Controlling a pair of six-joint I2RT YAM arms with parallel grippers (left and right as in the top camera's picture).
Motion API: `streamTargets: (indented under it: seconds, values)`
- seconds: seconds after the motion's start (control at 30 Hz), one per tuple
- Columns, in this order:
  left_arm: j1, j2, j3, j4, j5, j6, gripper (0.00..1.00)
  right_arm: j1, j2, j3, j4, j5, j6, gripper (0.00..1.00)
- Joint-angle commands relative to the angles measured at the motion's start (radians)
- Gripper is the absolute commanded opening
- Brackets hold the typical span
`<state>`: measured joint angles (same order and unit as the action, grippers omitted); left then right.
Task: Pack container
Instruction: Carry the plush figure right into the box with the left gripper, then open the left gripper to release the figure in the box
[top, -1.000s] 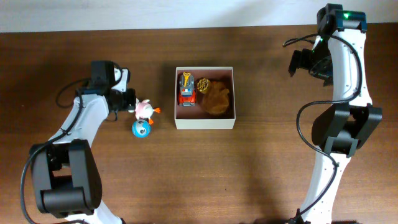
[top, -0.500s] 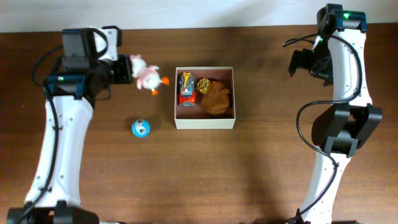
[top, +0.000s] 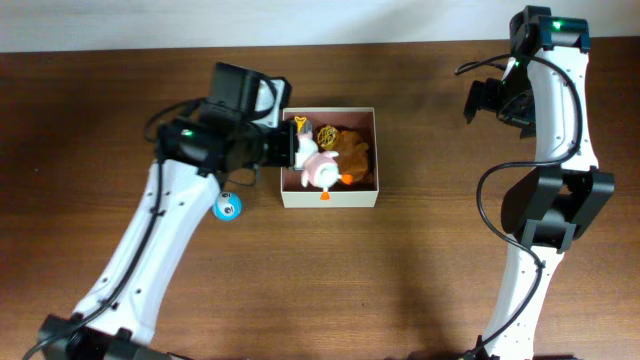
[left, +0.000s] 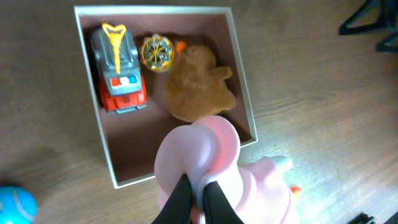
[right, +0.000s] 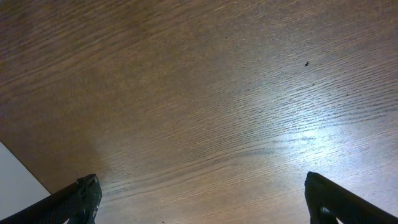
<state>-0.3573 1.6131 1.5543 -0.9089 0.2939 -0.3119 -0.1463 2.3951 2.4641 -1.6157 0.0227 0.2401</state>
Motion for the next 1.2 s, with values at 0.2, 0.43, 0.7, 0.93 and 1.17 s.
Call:
streamTargets:
  seconds: [0.2, 0.43, 0.7, 0.93, 1.17]
  values:
    - [-0.012, 0.124, 0.013, 0.019, -0.082, -0.156, 0.02, 0.002, 0.003, -0.003, 0.001, 0.012, 0.012, 0.99]
    - [-0.013, 0.210, 0.013, 0.071, -0.092, -0.216, 0.02, 0.002, 0.003, -0.003, 0.001, 0.012, 0.012, 0.99]
    - [-0.012, 0.249, 0.011, 0.071, -0.124, -0.219, 0.02, 0.002, 0.003, -0.003, 0.000, 0.012, 0.012, 0.99]
    - [-0.012, 0.249, 0.011, 0.063, -0.130, -0.222, 0.24, 0.002, 0.003, -0.003, 0.000, 0.012, 0.012, 0.99]
    - [-0.012, 0.249, 0.013, 0.074, -0.092, -0.222, 0.78, 0.002, 0.003, -0.003, 0.001, 0.012, 0.012, 0.99]
